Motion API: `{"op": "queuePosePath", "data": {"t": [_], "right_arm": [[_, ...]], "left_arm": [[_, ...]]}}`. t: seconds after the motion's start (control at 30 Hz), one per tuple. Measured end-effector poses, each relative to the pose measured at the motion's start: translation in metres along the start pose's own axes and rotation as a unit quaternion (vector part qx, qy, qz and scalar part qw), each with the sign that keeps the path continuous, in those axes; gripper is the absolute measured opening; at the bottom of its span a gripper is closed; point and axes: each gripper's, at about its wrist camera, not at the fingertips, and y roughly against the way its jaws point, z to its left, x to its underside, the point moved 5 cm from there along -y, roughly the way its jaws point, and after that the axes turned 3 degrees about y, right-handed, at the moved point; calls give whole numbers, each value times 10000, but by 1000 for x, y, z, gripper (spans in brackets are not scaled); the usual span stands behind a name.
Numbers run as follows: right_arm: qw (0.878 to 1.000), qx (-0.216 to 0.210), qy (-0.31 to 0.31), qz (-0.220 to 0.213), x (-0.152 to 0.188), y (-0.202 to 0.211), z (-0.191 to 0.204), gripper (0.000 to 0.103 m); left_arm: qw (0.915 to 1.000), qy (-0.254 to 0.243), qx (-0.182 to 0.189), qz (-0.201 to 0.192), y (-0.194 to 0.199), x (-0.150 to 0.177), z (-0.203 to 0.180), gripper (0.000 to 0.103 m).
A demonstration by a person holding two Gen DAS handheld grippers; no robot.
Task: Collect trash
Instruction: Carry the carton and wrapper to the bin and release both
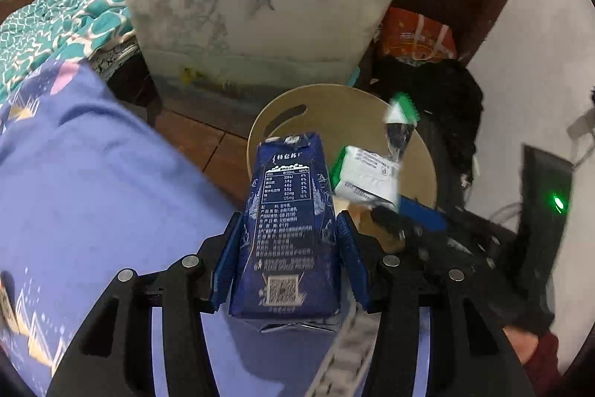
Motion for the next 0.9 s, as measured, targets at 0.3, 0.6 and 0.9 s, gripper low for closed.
{"op": "queuePosePath", "data": {"t": [0.3,0.6,0.9], "right_arm": [[9961,-34,-539,-701,2,34,-10,70],[9939,-916,106,-609,18,45,91,70],[9686,-1908,1565,303,67,17,263,70]], "left_arm": [[9995,261,35,-161,22,4,18,68],[9915,738,-804,-703,132,98,122,68],[9101,2512,-3074,-1190,278,252,292,88]]}}
